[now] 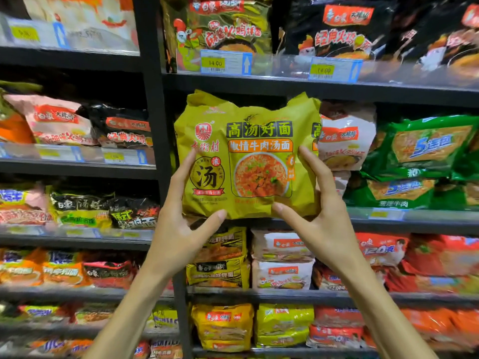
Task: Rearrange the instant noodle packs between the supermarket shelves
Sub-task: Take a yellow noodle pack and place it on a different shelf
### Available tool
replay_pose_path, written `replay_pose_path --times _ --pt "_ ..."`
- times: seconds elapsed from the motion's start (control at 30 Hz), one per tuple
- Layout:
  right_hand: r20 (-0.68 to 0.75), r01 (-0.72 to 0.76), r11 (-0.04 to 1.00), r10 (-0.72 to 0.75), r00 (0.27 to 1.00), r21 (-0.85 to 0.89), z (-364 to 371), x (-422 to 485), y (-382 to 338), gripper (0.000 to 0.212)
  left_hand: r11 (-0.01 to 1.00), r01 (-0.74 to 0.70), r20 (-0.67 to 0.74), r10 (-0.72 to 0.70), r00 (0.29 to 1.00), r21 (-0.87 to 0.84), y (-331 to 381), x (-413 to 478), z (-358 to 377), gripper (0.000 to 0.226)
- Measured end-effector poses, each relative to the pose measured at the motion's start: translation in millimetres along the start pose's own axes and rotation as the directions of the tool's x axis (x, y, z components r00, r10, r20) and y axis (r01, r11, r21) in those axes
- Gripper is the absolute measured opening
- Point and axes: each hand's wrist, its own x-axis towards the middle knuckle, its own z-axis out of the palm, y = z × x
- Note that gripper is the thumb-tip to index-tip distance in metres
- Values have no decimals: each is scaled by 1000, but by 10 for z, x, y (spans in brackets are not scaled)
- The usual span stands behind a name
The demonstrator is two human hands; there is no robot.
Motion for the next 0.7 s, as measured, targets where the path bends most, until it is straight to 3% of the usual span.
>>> replay_pose_path --times 0.4,0.7 --pt "-95 -51 998 54 994 43 -251 -867 -444 88 999 30 63 -31 998 17 511 -560 101 88" --pt "-122 -98 995 100 987 21 -907 -1610 -574 91 998 44 131 -48 990 33 985 -1141 690 87"
